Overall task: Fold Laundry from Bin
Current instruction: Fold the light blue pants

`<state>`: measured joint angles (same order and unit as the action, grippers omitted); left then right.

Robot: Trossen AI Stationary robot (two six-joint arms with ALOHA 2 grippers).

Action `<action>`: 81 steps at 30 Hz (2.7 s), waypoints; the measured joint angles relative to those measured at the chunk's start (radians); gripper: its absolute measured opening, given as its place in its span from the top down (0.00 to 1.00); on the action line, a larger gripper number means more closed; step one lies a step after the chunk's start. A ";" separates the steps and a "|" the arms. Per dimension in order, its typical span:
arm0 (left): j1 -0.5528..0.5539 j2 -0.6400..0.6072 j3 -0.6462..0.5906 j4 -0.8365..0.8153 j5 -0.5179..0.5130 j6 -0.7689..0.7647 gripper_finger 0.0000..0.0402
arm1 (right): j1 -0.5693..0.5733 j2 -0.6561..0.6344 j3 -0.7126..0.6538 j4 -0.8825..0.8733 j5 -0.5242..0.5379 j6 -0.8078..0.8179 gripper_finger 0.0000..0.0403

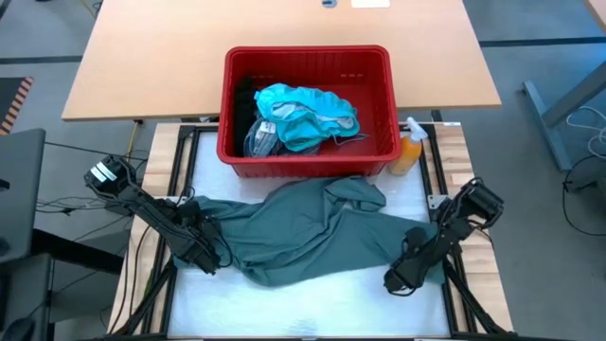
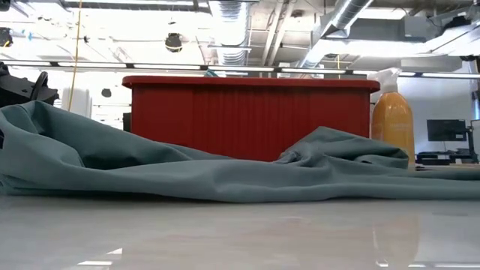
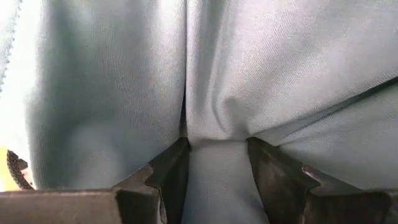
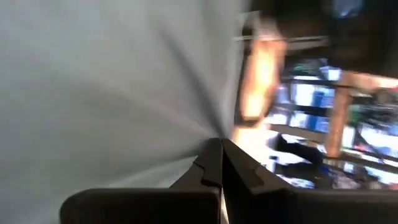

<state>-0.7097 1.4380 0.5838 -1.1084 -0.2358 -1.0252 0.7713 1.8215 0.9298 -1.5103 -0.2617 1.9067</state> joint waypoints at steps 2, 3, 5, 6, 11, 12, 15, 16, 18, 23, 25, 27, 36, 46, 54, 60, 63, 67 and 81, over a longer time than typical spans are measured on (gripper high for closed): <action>0.000 0.000 0.000 0.000 0.000 0.000 0.60 | 0.008 -0.003 0.054 -0.066 0.003 0.021 0.94; 0.000 0.000 0.000 0.000 0.000 0.000 0.60 | 0.009 -0.014 0.083 -0.059 0.028 0.028 0.94; 0.000 0.000 0.000 0.000 0.000 0.000 0.60 | 0.009 -0.045 0.135 -0.008 0.137 0.074 0.94; 0.000 0.000 0.000 0.000 0.001 0.002 0.60 | 0.008 -0.057 0.170 0.018 0.207 0.087 0.94; 0.010 0.000 0.001 -0.001 0.004 0.023 0.60 | 0.003 -0.067 0.287 -0.004 0.431 0.109 0.95; 0.014 0.000 0.001 -0.001 0.004 0.024 0.60 | -0.001 -0.067 0.291 0.027 0.477 0.102 0.95; 0.016 0.000 0.001 0.000 0.010 0.031 0.60 | -0.035 -0.066 0.268 0.236 0.575 -0.008 0.95; 0.016 0.000 0.001 0.000 0.011 0.031 0.60 | -0.054 -0.066 0.254 0.320 0.592 -0.061 0.95; 0.016 0.000 0.001 -0.001 0.013 0.029 0.60 | -0.089 -0.054 0.219 0.464 0.624 -0.141 0.95; 0.016 0.000 0.001 -0.001 0.016 0.022 0.60 | -0.145 0.044 0.206 0.576 0.592 -0.259 0.95; 0.016 -0.001 0.001 -0.001 0.018 0.022 0.60 | -0.152 0.086 0.213 0.593 0.562 -0.298 0.95; 0.016 0.000 0.001 -0.001 0.022 0.024 0.60 | -0.152 0.119 0.232 0.602 0.523 -0.326 0.95; 0.016 0.000 0.001 -0.013 0.030 0.041 0.60 | -0.098 0.133 0.413 0.587 0.387 -0.380 0.95; 0.016 0.000 0.001 -0.013 0.046 0.091 0.60 | -0.106 0.127 0.549 0.098 0.493 -0.368 0.95; 0.015 0.000 0.001 0.001 0.011 0.259 0.60 | -0.296 0.108 0.454 0.087 0.712 -0.512 0.95; 0.009 0.000 0.002 0.001 0.001 0.263 0.60 | -0.424 -0.087 0.285 0.207 0.814 -0.617 0.94; -0.002 0.001 0.006 -0.002 -0.004 0.276 0.59 | -0.485 -0.208 0.195 0.281 0.824 -0.680 0.91; -0.010 0.001 0.033 -0.007 0.002 0.281 0.55 | -0.537 -0.329 0.096 0.322 0.832 -0.684 0.83; -0.010 -0.090 0.225 -0.187 -0.043 0.280 0.45 | -0.470 -0.439 -0.099 0.436 0.785 -0.617 0.45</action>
<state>-0.7197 1.3480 0.8086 -1.2950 -0.2785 -0.7455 0.3018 1.3821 0.8310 -1.0741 0.5232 1.2895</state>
